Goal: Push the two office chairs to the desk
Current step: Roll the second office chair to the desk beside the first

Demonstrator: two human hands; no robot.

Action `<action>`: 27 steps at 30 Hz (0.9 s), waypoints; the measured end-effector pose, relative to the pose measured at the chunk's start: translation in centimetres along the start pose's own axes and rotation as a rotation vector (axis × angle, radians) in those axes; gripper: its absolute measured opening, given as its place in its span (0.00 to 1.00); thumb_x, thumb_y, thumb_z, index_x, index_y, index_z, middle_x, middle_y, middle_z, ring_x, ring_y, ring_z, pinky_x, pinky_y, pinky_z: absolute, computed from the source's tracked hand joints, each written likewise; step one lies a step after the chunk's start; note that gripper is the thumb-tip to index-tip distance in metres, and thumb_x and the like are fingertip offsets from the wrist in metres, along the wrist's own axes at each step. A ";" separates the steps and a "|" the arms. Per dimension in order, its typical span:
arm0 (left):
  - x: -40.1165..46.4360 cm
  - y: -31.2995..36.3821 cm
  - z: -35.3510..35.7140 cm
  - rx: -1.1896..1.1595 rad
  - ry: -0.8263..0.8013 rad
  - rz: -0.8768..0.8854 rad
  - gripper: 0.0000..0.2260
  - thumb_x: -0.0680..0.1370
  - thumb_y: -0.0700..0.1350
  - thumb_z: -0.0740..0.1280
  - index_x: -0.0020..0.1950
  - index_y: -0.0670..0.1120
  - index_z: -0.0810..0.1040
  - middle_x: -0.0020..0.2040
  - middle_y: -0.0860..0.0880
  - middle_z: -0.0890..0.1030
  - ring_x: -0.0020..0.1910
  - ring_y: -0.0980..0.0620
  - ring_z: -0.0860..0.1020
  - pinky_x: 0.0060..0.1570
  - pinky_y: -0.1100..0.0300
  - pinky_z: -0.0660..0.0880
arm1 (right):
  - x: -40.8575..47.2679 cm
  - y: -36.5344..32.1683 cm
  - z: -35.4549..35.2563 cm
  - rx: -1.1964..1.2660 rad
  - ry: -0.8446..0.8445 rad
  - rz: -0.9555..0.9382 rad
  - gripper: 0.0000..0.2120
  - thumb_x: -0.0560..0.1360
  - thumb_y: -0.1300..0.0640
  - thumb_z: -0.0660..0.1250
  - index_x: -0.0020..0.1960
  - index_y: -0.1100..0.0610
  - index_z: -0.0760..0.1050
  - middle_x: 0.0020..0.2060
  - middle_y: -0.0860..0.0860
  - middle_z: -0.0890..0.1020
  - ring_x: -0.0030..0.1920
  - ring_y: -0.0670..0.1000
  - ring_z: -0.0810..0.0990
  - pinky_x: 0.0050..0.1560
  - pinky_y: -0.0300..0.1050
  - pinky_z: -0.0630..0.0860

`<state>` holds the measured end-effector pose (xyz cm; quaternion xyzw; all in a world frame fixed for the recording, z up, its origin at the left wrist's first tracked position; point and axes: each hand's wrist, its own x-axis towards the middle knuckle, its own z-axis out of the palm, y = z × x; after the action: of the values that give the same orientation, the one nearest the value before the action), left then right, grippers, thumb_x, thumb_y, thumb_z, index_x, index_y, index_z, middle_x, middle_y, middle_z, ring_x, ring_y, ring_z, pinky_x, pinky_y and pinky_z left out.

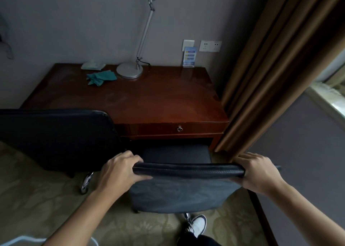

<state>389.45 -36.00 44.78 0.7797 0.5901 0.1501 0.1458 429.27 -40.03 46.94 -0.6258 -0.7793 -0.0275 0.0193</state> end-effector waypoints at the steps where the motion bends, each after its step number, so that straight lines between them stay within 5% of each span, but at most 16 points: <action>1: 0.9 -0.2 -0.1 0.000 -0.005 -0.010 0.20 0.62 0.67 0.75 0.45 0.56 0.82 0.41 0.58 0.77 0.42 0.56 0.76 0.42 0.56 0.75 | 0.8 0.1 0.0 0.011 0.014 -0.012 0.21 0.63 0.31 0.61 0.36 0.49 0.77 0.33 0.43 0.79 0.37 0.51 0.80 0.34 0.44 0.74; 6: 5.9 -0.5 -0.1 0.014 0.002 -0.041 0.23 0.62 0.69 0.73 0.47 0.54 0.83 0.41 0.56 0.76 0.43 0.54 0.75 0.42 0.56 0.73 | 6.6 1.9 -0.1 0.092 0.043 -0.014 0.15 0.60 0.32 0.63 0.33 0.42 0.65 0.29 0.39 0.71 0.34 0.49 0.79 0.32 0.41 0.66; 10: 9.5 0.2 1.3 0.021 0.059 -0.083 0.24 0.63 0.69 0.72 0.49 0.53 0.82 0.41 0.55 0.75 0.45 0.52 0.75 0.40 0.57 0.70 | 12.0 4.6 0.4 0.039 -0.053 0.043 0.20 0.58 0.31 0.63 0.39 0.45 0.75 0.37 0.41 0.79 0.42 0.50 0.80 0.38 0.46 0.75; 14: 15.5 2.0 1.6 0.052 0.069 -0.111 0.25 0.64 0.69 0.72 0.50 0.52 0.81 0.42 0.54 0.75 0.48 0.52 0.74 0.40 0.59 0.68 | 17.9 7.6 -0.9 0.033 -0.155 0.144 0.14 0.62 0.37 0.72 0.37 0.42 0.71 0.35 0.38 0.77 0.40 0.49 0.76 0.38 0.45 0.68; 21: 18.7 2.2 2.5 0.105 0.110 -0.040 0.26 0.63 0.71 0.70 0.49 0.52 0.81 0.41 0.53 0.78 0.45 0.51 0.76 0.38 0.58 0.68 | 21.4 11.0 -0.6 0.027 -0.197 0.103 0.13 0.63 0.39 0.74 0.42 0.40 0.73 0.36 0.40 0.75 0.37 0.48 0.72 0.39 0.45 0.67; 27: 20.2 2.6 1.9 0.123 0.113 -0.016 0.29 0.63 0.72 0.70 0.52 0.51 0.82 0.43 0.52 0.80 0.44 0.48 0.79 0.38 0.56 0.72 | 21.9 11.2 -1.3 0.063 -0.142 0.135 0.16 0.59 0.32 0.70 0.33 0.40 0.69 0.31 0.37 0.73 0.32 0.43 0.70 0.35 0.45 0.66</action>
<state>397.70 -17.28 45.36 0.7728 0.6116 0.1564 0.0652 435.51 -16.38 49.86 -0.6762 -0.7354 0.0427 -0.0147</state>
